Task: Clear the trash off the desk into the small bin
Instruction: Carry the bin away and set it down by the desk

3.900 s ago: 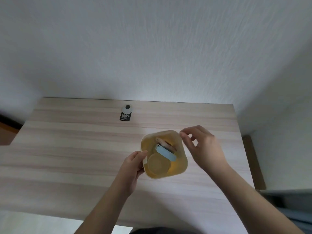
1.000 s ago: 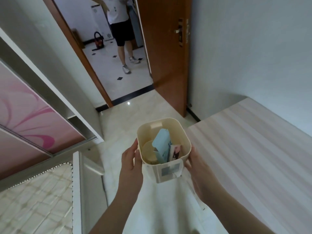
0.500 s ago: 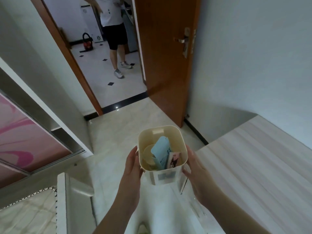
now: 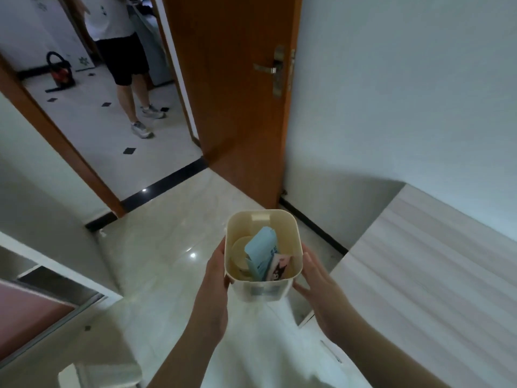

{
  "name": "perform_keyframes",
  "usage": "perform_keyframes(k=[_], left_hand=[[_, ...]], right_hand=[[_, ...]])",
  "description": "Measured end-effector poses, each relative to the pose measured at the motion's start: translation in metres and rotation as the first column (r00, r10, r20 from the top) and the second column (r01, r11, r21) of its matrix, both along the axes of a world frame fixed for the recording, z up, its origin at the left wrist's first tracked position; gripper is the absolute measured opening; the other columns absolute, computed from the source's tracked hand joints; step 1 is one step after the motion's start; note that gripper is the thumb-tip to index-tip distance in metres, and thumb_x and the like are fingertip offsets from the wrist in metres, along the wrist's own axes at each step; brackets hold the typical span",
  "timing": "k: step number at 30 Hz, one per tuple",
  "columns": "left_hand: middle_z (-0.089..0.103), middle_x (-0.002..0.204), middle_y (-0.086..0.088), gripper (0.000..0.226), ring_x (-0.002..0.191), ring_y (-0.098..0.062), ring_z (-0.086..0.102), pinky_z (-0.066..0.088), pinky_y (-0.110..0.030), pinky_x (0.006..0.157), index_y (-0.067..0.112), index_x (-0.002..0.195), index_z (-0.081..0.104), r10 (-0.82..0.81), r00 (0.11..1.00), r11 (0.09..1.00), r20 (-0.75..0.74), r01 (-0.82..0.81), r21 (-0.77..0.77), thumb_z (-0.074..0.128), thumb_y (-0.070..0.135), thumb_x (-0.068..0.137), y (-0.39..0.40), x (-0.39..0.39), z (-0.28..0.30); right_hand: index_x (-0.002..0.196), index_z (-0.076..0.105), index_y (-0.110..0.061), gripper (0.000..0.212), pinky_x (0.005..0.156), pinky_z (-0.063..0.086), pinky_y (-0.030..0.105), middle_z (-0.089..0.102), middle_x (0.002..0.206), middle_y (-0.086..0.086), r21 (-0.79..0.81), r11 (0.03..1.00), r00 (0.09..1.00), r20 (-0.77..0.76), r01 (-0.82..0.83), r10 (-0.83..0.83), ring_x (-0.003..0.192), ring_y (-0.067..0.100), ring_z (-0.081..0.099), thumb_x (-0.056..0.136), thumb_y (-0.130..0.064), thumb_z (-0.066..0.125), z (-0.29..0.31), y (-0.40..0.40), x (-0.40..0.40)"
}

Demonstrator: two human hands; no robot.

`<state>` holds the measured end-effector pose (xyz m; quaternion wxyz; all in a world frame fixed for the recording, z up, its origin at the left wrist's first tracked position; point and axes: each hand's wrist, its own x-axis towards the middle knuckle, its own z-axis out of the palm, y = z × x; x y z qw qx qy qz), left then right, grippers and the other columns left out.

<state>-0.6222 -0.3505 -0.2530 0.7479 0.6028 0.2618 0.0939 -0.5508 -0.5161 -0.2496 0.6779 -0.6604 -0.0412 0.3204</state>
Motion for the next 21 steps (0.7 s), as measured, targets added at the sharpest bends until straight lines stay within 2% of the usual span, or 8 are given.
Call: perform_keyframes(k=[3, 7, 10, 16, 21], left_hand=[[0.072, 0.100, 0.026, 0.036, 0.096, 0.007, 0.065, 0.051, -0.011, 0.068, 0.042, 0.112, 0.062, -0.119, 0.993, 0.993, -0.005, 0.119, 0.010, 0.028, 0.040, 0.103, -0.004, 0.034, -0.006], [0.066, 0.125, 0.020, 0.038, 0.117, 0.000, 0.059, 0.048, -0.029, 0.097, 0.046, 0.131, 0.054, -0.286, 0.955, 0.956, -0.072, 0.290, 0.043, 0.028, 0.047, 0.103, -0.013, 0.082, -0.017], [0.059, 0.136, 0.017, 0.039, 0.127, -0.005, 0.054, 0.041, -0.040, 0.108, 0.047, 0.137, 0.049, -0.362, 0.926, 0.930, -0.108, 0.367, 0.023, 0.031, 0.047, 0.103, -0.023, 0.115, -0.023], [0.055, 0.140, 0.020, 0.039, 0.129, -0.003, 0.050, 0.041, -0.039, 0.109, 0.051, 0.135, 0.048, -0.494, 0.855, 0.864, -0.155, 0.503, 0.023, 0.036, 0.052, 0.099, -0.039, 0.176, -0.020], [0.052, 0.143, 0.020, 0.040, 0.130, -0.002, 0.049, 0.042, -0.037, 0.108, 0.050, 0.137, 0.047, -0.526, 0.831, 0.845, -0.180, 0.535, 0.000, 0.039, 0.053, 0.098, -0.051, 0.213, -0.026]], right_hand=[[0.129, 0.049, -0.048, 0.034, 0.097, 0.046, 0.030, 0.061, 0.125, -0.017, -0.002, 0.996, 0.996, 0.002, 0.090, -0.090, 0.118, 0.002, 0.055, 0.099, -0.047, 0.032, -0.004, -0.015, 0.019], [0.125, 0.052, -0.051, 0.032, 0.101, 0.043, 0.034, 0.062, 0.123, -0.020, -0.002, 0.984, 0.983, 0.033, 0.179, -0.179, 0.116, 0.002, 0.056, 0.099, -0.047, 0.033, -0.009, -0.039, 0.054], [0.124, 0.054, -0.048, 0.032, 0.102, 0.042, 0.035, 0.062, 0.124, -0.019, 0.019, 0.969, 0.968, 0.041, 0.246, -0.247, 0.117, 0.002, 0.056, 0.100, -0.043, 0.034, -0.008, -0.057, 0.080], [0.121, 0.059, -0.043, 0.032, 0.095, 0.046, 0.031, 0.065, 0.119, -0.018, 0.041, 0.933, 0.933, 0.031, 0.358, -0.360, 0.113, 0.003, 0.058, 0.101, -0.036, 0.036, -0.008, -0.083, 0.124], [0.120, 0.060, -0.042, 0.030, 0.089, 0.045, 0.026, 0.066, 0.116, -0.019, 0.046, 0.904, 0.905, -0.002, 0.426, -0.426, 0.109, 0.000, 0.060, 0.101, -0.035, 0.037, -0.018, -0.093, 0.148]])
